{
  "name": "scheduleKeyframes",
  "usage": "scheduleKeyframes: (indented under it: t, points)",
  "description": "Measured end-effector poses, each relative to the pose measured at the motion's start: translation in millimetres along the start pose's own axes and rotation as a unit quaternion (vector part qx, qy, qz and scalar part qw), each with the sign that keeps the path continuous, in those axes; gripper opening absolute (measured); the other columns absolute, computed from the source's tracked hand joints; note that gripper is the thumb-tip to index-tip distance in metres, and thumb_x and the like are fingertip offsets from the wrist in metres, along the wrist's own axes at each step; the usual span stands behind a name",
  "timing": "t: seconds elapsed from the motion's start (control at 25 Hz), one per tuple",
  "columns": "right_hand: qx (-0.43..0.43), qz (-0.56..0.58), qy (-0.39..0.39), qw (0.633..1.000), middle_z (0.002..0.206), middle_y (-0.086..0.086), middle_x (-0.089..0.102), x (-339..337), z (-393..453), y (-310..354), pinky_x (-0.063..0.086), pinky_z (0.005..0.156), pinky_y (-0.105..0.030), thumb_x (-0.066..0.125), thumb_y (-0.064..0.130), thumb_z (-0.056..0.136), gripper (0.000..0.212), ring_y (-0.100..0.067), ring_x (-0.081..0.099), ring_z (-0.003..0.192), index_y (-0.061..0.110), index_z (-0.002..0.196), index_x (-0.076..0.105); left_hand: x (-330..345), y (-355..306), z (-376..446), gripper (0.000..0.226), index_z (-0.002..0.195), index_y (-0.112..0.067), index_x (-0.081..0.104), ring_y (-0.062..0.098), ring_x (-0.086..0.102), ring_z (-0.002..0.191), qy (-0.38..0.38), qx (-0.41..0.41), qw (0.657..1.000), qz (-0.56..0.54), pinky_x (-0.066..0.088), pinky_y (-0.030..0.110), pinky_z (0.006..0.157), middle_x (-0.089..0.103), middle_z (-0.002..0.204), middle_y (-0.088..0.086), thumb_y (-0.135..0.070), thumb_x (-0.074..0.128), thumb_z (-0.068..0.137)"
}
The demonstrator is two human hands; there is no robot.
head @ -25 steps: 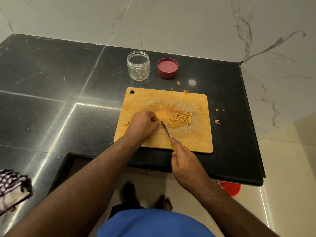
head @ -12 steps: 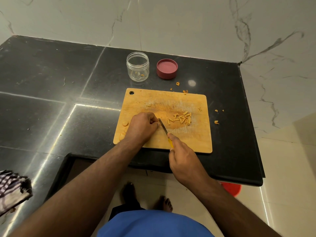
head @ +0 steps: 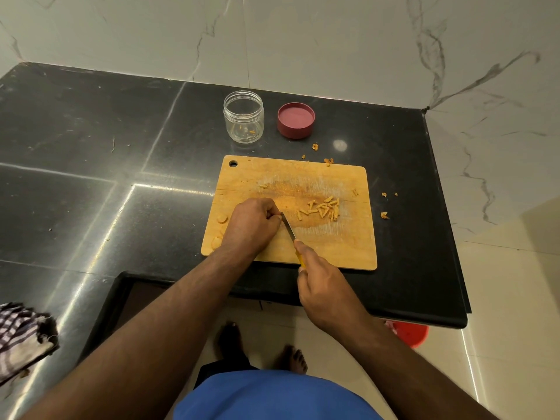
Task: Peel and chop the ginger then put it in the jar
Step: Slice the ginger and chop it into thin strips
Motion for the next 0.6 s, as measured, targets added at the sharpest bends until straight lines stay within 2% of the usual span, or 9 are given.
scheduleKeyframes:
  t: [0.12,0.24,0.32,0.4,0.48,0.6]
  points:
    - [0.015,0.006,-0.01,1.0,0.143,0.003,0.048,-1.8,-18.2,-4.5,0.035,0.09,-0.009,0.039,0.019,0.105,0.052,0.005,0.041,0.109,0.029,0.154,0.025,-0.8,-0.7,-0.5,0.009,0.095,-0.019,0.073,0.01,0.058,0.081,-0.002,0.002,1.0,0.008,0.038,0.018,0.06,0.066,0.088,-0.006,-0.021,0.065,0.092]
    - [0.013,0.009,-0.049,0.999,0.138,0.004,0.051,-11.0,-22.2,-8.5,0.036,0.081,0.0,0.04,0.017,0.105,0.052,0.008,0.046,0.1,0.026,0.154,0.028,-0.5,-0.4,-0.3,0.012,0.1,-0.018,0.074,0.008,0.057,0.082,0.01,-0.002,1.0,0.008,0.041,0.02,0.069,0.068,0.093,-0.006,-0.021,0.064,0.093]
    - [-0.009,-0.005,-0.058,0.998,0.134,0.002,0.053,-14.4,-19.0,-6.7,0.039,0.083,-0.003,0.04,0.015,0.104,0.052,0.002,0.05,0.101,0.023,0.154,0.028,-0.9,-0.5,-0.1,0.013,0.101,-0.019,0.074,0.007,0.057,0.083,0.013,-0.006,1.0,0.011,0.043,0.021,0.071,0.069,0.096,-0.005,-0.021,0.064,0.093]
    - [-0.024,-0.012,-0.052,0.998,0.133,0.0,0.053,-12.8,-14.2,-3.0,0.042,0.089,-0.014,0.04,0.015,0.104,0.052,-0.007,0.053,0.108,0.022,0.154,0.027,-1.0,-0.8,-0.3,0.014,0.103,-0.019,0.074,0.008,0.058,0.084,0.012,-0.011,1.0,0.011,0.043,0.022,0.071,0.069,0.096,-0.005,-0.022,0.064,0.093]
    - [-0.024,-0.012,-0.045,0.999,0.133,0.0,0.053,-9.5,-9.0,1.4,0.044,0.092,-0.02,0.039,0.017,0.104,0.052,-0.008,0.053,0.108,0.023,0.154,0.026,-1.4,-1.0,-1.4,0.014,0.103,-0.019,0.074,0.008,0.058,0.083,0.011,-0.013,1.0,0.008,0.042,0.022,0.07,0.068,0.095,-0.005,-0.022,0.064,0.093]
    - [-0.02,-0.009,-0.039,0.999,0.133,0.001,0.053,-8.4,-6.1,1.4,0.038,0.087,-0.01,0.039,0.017,0.104,0.052,0.0,0.048,0.102,0.023,0.154,0.027,-1.8,0.0,-1.2,0.012,0.101,-0.019,0.073,0.009,0.058,0.083,0.01,-0.018,1.0,0.007,0.042,0.022,0.069,0.07,0.096,-0.004,-0.023,0.065,0.093]
Point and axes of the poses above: each hand's wrist, its own z-axis towards the middle knuckle, its own x-axis out of the palm, y = z × x, the point moved 6 cm from there along z, towards the middle knuckle
